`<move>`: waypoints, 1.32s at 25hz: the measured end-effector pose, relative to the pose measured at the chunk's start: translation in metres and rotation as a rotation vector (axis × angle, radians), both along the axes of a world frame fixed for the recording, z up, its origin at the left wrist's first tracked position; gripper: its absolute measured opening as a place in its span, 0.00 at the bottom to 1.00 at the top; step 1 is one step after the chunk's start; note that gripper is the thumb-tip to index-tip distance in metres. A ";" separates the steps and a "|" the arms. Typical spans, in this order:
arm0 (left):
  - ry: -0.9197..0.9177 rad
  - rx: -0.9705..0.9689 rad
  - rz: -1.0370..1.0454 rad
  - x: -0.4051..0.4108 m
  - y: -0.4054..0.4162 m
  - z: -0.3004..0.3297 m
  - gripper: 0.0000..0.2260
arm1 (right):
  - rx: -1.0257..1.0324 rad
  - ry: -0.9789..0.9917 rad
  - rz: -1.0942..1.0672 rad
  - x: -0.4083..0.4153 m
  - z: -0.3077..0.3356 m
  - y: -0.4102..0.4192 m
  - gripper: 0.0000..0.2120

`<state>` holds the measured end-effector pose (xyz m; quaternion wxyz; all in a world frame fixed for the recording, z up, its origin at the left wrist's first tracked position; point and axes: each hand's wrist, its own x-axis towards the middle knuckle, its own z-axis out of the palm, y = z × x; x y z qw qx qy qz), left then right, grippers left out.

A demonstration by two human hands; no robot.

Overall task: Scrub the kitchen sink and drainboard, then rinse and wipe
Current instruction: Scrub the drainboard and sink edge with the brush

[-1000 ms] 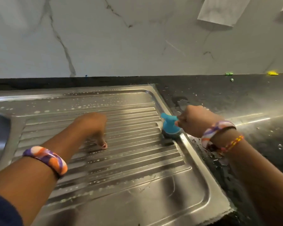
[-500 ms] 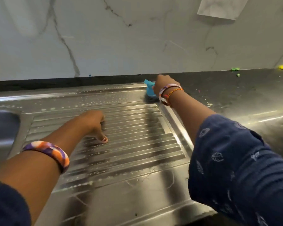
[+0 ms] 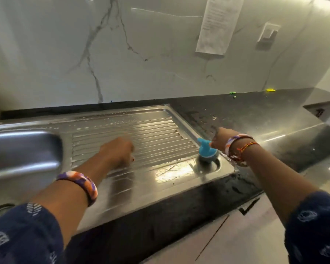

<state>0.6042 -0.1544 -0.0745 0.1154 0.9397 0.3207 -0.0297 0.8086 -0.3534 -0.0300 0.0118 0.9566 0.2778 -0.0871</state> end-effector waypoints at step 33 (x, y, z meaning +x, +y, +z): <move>0.202 0.177 0.848 -0.488 0.232 0.012 0.32 | 0.542 0.334 1.338 -0.578 -0.007 0.482 0.18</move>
